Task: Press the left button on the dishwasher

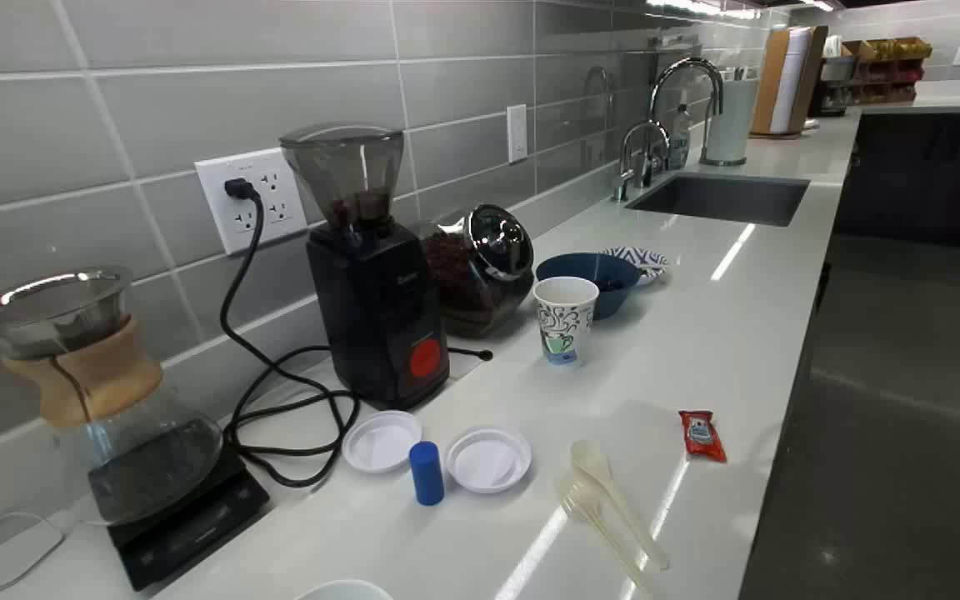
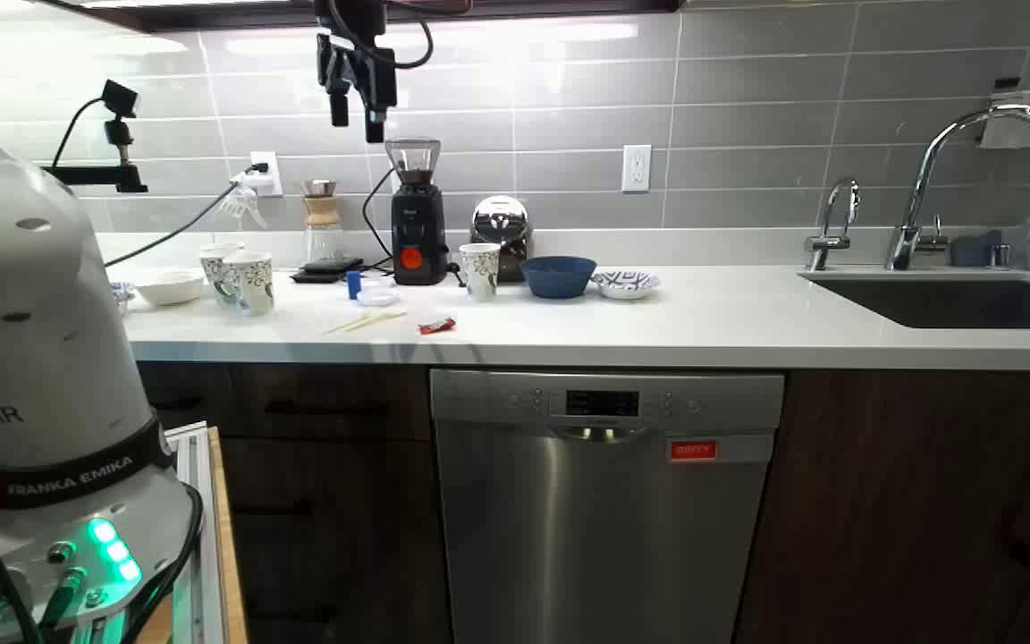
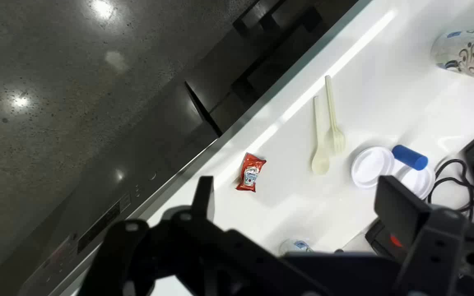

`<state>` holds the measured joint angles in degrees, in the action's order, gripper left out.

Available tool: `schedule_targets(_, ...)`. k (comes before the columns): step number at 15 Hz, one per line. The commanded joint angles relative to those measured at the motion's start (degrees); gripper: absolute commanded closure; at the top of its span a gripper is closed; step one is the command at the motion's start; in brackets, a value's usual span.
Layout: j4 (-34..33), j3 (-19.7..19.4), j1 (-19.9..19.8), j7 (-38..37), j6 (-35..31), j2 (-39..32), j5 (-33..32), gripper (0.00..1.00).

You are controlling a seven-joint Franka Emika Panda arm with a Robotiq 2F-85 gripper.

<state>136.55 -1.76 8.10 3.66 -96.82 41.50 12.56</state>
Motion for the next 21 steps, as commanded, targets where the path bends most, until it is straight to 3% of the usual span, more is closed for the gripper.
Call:
schedule_targets(1,-0.22,0.93,-1.36,0.67,0.36,-0.11,0.63,0.00)
schedule_targets(7,-0.22,0.93,-1.36,0.67,0.36,-0.11,0.63,0.00)
schedule_targets(11,1.34,-2.95,-1.73,3.95,0.01,-3.63,3.57,0.00)
schedule_targets(15,4.19,-7.26,-2.62,10.23,-1.56,-9.82,7.09,0.00)
schedule_targets(20,2.85,-11.28,-4.43,18.80,-3.56,-24.00,10.63,0.00)
schedule_targets(21,2.09,-11.57,-4.91,20.52,-4.66,-26.95,11.25,0.25)
